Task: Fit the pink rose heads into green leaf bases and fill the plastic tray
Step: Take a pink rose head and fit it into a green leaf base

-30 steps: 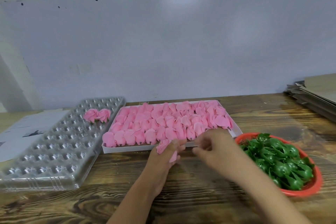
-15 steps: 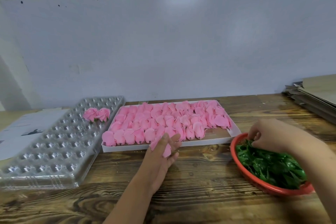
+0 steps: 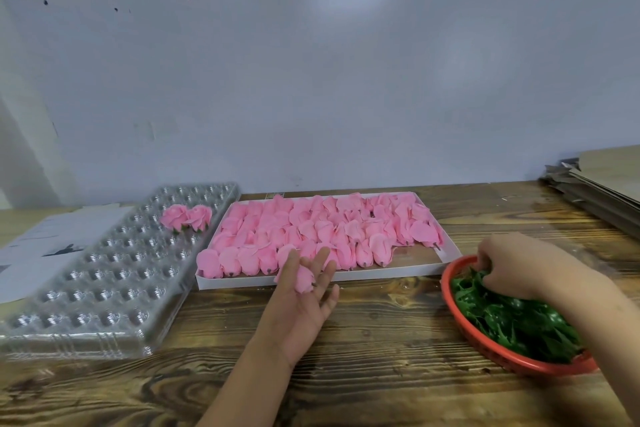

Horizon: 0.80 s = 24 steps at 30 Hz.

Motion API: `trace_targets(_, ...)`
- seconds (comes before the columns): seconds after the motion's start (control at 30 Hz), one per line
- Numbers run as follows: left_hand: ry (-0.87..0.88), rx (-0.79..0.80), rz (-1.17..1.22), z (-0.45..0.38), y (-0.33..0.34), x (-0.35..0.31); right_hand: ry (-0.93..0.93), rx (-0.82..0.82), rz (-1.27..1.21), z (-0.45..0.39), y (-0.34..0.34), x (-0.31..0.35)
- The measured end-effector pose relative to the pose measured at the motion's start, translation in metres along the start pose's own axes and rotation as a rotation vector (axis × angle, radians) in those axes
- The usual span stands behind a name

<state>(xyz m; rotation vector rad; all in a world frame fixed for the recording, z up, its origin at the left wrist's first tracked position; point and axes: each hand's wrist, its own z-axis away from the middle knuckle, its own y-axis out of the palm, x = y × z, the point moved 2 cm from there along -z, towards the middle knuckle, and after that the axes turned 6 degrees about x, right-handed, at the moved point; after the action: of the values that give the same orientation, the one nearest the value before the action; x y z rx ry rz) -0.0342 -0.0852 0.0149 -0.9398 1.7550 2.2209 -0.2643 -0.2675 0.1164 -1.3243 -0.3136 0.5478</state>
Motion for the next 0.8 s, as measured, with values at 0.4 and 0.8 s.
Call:
trace_targets(0.4,0.016,0.023,0.038,0.002,0.002,-0.001,-0.052,0.044,-0.08,0.009,-0.01,-0.003)
trace_targets(0.8,0.013,0.007,0.0,0.003,0.003,-0.001,-0.257,-0.461,-0.632,0.029,-0.019,0.039)
